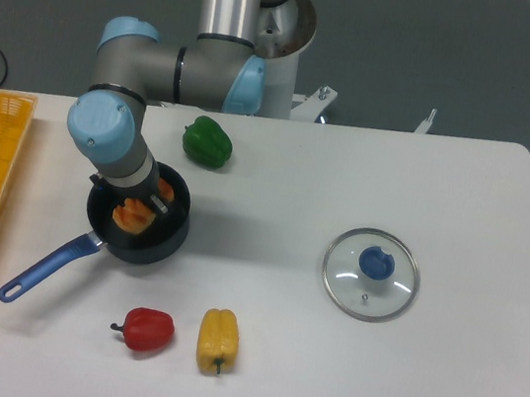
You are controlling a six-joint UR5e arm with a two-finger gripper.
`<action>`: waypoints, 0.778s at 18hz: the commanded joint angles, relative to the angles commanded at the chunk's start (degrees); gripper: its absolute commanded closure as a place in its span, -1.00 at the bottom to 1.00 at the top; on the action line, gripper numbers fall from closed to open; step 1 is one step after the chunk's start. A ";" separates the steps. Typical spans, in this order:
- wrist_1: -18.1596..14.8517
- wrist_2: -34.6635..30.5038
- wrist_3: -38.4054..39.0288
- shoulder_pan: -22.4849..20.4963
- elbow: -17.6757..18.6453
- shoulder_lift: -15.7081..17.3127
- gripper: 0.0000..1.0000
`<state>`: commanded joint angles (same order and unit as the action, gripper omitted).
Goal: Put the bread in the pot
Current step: 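Lower the bread into the saucepan, then open the gripper to release the bread and lift away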
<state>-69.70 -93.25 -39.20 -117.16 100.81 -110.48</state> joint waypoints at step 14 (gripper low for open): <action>0.70 -0.44 -0.18 0.00 -0.88 -0.09 -0.77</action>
<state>-68.99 -93.69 -39.37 -117.16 99.93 -110.57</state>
